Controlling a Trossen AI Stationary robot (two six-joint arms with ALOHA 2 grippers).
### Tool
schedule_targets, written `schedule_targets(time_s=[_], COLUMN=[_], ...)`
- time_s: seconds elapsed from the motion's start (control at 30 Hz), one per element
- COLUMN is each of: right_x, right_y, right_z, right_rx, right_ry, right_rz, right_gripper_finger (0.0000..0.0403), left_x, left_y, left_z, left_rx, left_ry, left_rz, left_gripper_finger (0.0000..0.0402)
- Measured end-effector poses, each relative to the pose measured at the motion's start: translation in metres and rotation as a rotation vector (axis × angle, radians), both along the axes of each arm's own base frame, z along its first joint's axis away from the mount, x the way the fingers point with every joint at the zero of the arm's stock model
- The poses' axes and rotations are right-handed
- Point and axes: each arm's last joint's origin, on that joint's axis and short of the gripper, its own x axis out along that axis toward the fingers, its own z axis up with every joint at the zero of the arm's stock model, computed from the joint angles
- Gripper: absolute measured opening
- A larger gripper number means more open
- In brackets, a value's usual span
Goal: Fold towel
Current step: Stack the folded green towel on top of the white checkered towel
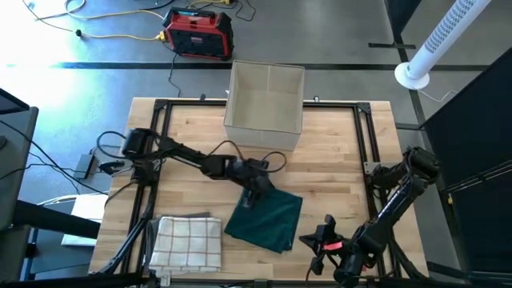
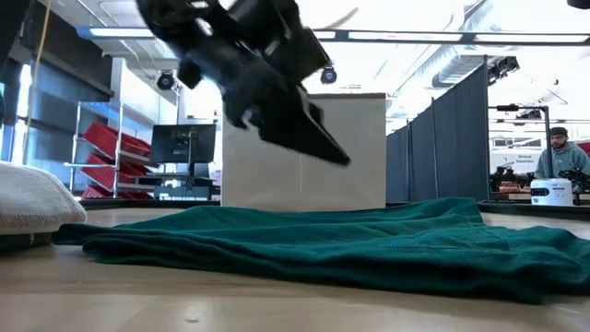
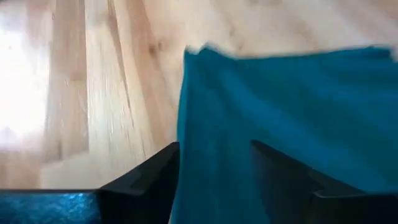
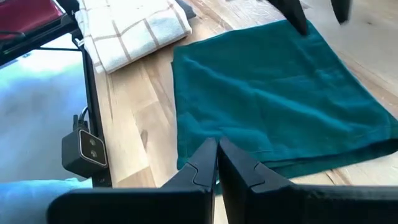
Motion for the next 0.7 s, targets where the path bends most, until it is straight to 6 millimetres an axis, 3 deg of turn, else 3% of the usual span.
schedule_targets(time_s=[0.2, 0.47, 0.57, 0.7], right_x=[-0.001, -0.004, -0.004, -0.004], right_y=[0.001, 0.003, 0.002, 0.002], right_z=[0.0, 0.0, -0.001, -0.001], right_rx=[0.003, -0.003, -0.007, -0.012], right_ry=[-0.001, 0.004, 0.006, 0.005], right_rz=[0.006, 0.015, 0.015, 0.015], right_gripper_finger=[0.0, 0.0, 0.0, 0.0], left_x=[0.014, 0.013, 0.011, 0.01], left_y=[0.006, 0.004, 0.005, 0.002], left_z=[-0.023, -0.041, -0.043, -0.043], left_rx=[-0.019, 0.006, 0.014, 0.023], left_ry=[0.065, 0.153, 0.182, 0.189], left_rz=[0.006, 0.003, 0.046, 0.08], left_gripper_finger=[0.0195, 0.0187, 0.0144, 0.0027])
